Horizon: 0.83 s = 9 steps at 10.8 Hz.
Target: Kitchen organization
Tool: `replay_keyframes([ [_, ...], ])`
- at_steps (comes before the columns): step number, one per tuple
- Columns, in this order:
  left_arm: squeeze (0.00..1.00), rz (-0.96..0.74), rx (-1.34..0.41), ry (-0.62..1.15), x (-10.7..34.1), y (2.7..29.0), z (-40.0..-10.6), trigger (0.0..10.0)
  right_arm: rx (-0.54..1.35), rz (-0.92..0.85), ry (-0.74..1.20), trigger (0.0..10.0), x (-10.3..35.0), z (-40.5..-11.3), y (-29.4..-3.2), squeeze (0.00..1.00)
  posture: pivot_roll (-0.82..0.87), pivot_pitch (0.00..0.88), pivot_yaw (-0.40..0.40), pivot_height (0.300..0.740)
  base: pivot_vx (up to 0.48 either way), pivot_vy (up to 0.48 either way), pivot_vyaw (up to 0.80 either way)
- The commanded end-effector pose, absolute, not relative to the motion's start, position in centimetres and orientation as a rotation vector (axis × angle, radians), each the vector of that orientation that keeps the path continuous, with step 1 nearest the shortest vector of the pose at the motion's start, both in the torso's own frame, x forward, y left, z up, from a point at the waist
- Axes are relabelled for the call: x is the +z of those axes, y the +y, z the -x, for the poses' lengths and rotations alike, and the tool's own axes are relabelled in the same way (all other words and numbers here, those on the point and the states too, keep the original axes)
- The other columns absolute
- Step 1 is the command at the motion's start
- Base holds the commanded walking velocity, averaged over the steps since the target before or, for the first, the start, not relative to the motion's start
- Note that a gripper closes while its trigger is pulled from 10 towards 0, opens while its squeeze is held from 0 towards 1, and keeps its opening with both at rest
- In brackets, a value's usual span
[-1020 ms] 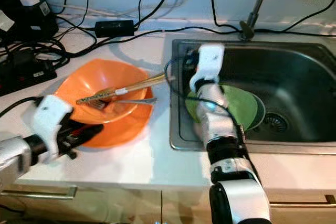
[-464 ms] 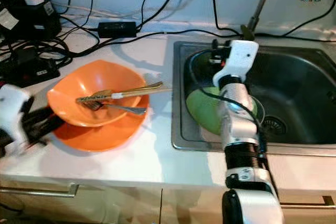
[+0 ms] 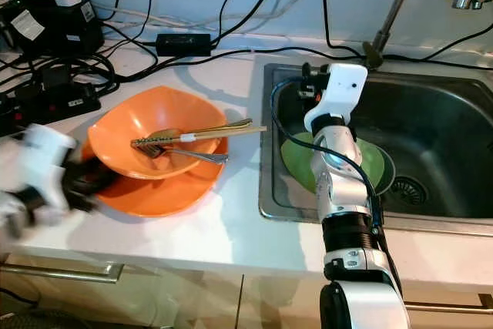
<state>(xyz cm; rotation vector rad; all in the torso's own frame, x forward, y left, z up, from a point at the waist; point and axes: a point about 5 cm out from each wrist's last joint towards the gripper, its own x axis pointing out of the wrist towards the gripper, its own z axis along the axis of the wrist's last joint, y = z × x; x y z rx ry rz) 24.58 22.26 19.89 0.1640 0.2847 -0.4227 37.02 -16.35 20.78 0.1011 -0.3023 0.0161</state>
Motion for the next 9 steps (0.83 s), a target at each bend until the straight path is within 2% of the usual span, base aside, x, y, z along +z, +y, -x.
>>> replay_keyframes([
  [1, 0.0, -0.181, -0.418, 0.292, 20.0, 22.9, -24.5, 10.0, 0.012, -0.107, -0.285, 10.0, 20.5, -37.0, -16.4, 0.0, 0.29, 0.056, -0.018, 0.74, 0.0, 0.0, 0.0],
  [4, 0.0, -0.292, -0.324, 0.294, 22.0, 26.0, -23.9, 10.0, 0.013, -0.104, -0.279, 10.0, 20.4, -37.1, -16.4, 0.0, 0.29, 0.058, -0.023, 0.74, 0.0, 0.0, 0.0],
  [5, 0.0, -0.336, -0.187, 0.216, 24.1, 28.5, -23.8, 10.0, 0.003, -0.098, -0.278, 10.0, 20.3, -37.1, -16.7, 0.0, 0.29, 0.059, -0.023, 0.74, 0.0, 0.0, 0.0],
  [7, 0.0, -0.326, 0.0, -0.003, 26.9, 30.1, -24.3, 10.0, -0.006, -0.095, -0.273, 10.0, 20.1, -37.1, -16.8, 0.0, 0.3, 0.053, -0.025, 0.74, 0.0, 0.0, 0.0],
  [8, 0.0, -0.352, 0.032, -0.067, 24.7, 27.7, -26.2, 10.0, -0.005, -0.101, -0.275, 10.0, 19.9, -37.1, -16.5, 0.0, 0.28, 0.047, -0.023, 0.74, 0.0, 0.0, 0.0],
  [9, 0.0, -0.297, 0.044, -0.121, 23.9, 26.1, -27.0, 10.0, 0.008, -0.092, -0.278, 10.0, 19.8, -37.0, -16.3, 0.0, 0.28, 0.044, -0.023, 0.74, 0.0, 0.0, 0.0],
])
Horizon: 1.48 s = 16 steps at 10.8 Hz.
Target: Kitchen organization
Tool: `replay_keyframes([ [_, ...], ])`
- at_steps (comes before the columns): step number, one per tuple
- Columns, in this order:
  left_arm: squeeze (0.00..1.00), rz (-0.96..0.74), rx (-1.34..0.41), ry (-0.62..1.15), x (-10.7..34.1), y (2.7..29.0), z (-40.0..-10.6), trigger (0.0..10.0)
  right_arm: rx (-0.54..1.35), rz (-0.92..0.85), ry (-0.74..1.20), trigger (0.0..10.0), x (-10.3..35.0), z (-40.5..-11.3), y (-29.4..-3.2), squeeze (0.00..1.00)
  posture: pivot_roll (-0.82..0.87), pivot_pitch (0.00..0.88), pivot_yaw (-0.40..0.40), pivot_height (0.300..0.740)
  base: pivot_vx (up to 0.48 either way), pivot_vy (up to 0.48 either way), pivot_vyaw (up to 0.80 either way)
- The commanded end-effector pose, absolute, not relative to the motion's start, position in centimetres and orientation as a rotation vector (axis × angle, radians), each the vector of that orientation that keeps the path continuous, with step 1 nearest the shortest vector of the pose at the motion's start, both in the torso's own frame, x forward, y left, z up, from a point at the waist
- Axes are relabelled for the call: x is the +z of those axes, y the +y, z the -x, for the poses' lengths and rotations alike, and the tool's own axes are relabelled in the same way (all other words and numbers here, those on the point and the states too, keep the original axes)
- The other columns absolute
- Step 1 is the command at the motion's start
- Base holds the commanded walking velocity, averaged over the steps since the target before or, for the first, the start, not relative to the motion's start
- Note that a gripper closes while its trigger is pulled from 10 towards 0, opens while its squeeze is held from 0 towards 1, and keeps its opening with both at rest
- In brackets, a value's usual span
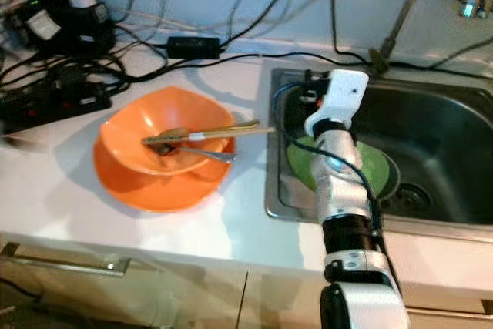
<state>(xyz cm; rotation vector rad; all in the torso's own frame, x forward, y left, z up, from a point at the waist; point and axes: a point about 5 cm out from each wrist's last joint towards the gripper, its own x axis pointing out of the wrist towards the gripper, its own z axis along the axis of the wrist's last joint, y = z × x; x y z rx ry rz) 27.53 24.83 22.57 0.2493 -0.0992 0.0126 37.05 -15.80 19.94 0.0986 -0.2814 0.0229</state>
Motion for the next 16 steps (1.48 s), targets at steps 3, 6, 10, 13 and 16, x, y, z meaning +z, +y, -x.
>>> replay_keyframes([
  [3, 0.0, -0.18, 0.028, -0.333, 23.7, 18.5, -31.2, 10.0, 0.015, -0.097, -0.3, 10.0, 19.6, -36.7, -15.7, 0.0, 0.24, 0.023, -0.013, 0.74, 0.0, -0.251, 0.0],
  [6, 0.0, -0.184, 0.012, -0.364, 23.6, 17.6, -32.0, 10.0, -0.016, -0.095, -0.329, 10.0, 20.0, -36.4, -16.6, 0.0, 0.23, 0.02, 0.0, 0.74, 0.0, -0.48, 0.0],
  [10, 0.0, -0.195, 0.017, -0.393, 24.1, 17.6, -32.2, 10.0, 0.016, -0.061, -0.321, 10.0, 19.9, -36.4, -15.9, 0.0, 0.23, 0.006, -0.002, 0.74, 0.0, -0.48, 0.0],
  [13, 0.0, -0.177, 0.021, -0.392, 23.9, 17.7, -32.4, 10.0, 0.028, -0.039, -0.316, 10.0, 19.7, -36.3, -15.7, 0.0, 0.23, 0.002, -0.003, 0.74, 0.0, 0.0, 0.7],
  [16, 0.0, -0.177, 0.02, -0.38, 23.6, 17.7, -32.4, 10.0, 0.028, -0.042, -0.296, 10.0, 19.4, -36.3, -15.6, 0.0, 0.23, 0.006, -0.003, 0.74, 0.0, 0.0, 0.53],
])
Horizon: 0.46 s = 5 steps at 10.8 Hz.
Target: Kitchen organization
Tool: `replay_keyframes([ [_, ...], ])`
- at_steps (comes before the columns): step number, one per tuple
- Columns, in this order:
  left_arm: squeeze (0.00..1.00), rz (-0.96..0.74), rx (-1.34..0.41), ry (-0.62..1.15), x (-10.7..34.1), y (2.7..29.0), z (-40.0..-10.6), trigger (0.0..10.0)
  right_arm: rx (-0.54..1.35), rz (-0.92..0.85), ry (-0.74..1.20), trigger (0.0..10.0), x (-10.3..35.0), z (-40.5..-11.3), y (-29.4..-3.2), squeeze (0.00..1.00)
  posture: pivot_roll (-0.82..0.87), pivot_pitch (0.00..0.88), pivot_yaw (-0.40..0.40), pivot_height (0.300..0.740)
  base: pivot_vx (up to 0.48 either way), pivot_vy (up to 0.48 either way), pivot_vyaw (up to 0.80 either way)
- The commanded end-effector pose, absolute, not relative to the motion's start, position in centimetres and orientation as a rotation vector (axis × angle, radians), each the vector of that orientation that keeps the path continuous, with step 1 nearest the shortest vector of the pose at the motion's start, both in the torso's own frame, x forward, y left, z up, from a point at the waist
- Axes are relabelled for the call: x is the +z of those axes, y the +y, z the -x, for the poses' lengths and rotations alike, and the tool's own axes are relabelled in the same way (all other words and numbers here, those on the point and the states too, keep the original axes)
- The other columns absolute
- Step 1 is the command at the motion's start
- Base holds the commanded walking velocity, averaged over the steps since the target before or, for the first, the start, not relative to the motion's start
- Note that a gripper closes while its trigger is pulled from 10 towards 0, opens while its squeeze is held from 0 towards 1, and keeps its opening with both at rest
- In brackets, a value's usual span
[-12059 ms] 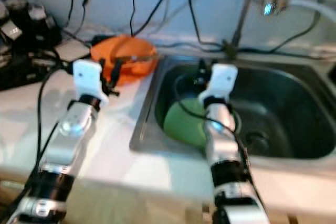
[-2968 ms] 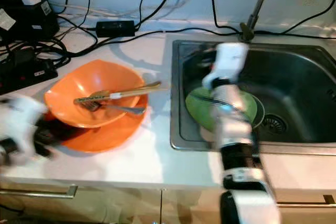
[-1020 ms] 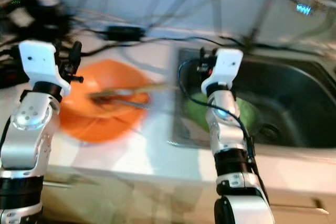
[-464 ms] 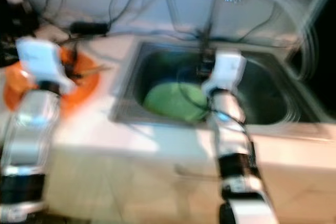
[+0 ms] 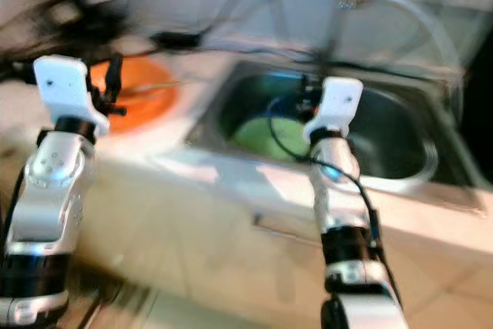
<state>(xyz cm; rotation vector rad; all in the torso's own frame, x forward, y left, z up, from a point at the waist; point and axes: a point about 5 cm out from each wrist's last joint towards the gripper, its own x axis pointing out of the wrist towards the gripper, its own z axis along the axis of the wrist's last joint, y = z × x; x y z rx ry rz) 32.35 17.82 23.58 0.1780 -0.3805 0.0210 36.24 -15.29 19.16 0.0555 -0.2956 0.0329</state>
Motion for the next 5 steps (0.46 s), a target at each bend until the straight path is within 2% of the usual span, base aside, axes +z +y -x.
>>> replay_keyframes([
  [1, 0.0, -0.17, 0.018, -0.371, 23.47, 17.72, -32.43, 10.0, 0.026, -0.043, -0.292, 10.0, 19.26, -36.27, -15.61, 0.0, 0.23, 0.008, -0.002, 0.74, 0.0, 0.0, 0.0],
  [5, 0.0, -0.139, -0.006, -0.337, 22.58, 17.08, -32.46, 10.0, 0.027, -0.052, -0.28, 10.0, 19.09, -36.35, -15.43, 0.0, 0.23, 0.022, -0.005, 0.74, 0.0, 0.0, 0.0],
])
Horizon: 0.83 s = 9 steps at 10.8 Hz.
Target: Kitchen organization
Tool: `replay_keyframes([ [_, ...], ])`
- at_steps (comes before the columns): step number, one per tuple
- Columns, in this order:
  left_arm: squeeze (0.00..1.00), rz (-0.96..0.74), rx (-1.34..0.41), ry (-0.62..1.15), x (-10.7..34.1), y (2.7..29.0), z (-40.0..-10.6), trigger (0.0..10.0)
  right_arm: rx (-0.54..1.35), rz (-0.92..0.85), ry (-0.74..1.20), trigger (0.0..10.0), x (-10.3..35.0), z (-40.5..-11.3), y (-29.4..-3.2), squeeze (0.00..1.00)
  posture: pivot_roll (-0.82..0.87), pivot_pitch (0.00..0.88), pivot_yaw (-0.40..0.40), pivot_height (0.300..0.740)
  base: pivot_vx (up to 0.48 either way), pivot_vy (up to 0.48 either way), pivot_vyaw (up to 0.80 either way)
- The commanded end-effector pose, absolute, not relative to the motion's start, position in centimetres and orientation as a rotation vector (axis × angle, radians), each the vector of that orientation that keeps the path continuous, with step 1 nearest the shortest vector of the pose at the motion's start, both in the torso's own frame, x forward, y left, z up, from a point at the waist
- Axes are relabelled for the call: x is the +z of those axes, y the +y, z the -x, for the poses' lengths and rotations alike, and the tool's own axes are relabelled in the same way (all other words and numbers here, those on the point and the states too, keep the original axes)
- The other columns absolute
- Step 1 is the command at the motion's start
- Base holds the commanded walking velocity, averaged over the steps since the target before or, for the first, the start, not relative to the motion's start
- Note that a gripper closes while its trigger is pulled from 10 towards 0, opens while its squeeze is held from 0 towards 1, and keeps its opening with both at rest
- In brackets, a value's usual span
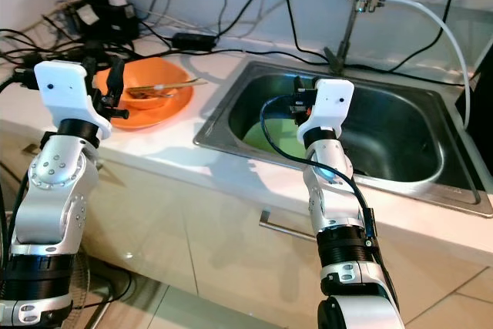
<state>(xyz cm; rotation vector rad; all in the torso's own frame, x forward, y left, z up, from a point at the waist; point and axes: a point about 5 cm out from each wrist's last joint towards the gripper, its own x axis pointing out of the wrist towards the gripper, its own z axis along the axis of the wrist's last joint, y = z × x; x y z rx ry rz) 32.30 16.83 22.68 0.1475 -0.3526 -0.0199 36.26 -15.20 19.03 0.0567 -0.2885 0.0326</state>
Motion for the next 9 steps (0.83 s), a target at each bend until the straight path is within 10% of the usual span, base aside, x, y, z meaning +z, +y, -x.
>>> replay_keyframes([
  [1, 0.0, -0.187, -0.067, -0.299, 21.2, 15.9, -32.3, 10.0, 0.034, -0.057, -0.264, 10.0, 18.6, -36.3, -15.0, 0.0, 0.23, 0.024, -0.003, 0.74, 0.0, 0.0, 0.0],
  [9, 0.0, -0.865, -0.128, -0.309, 19.8, 15.6, -33.0, 10.0, 0.072, -0.114, -0.204, 10.0, 16.7, -36.1, -13.1, 0.0, 0.25, 0.034, -0.005, 0.74, 0.0, 0.0, 0.0],
])
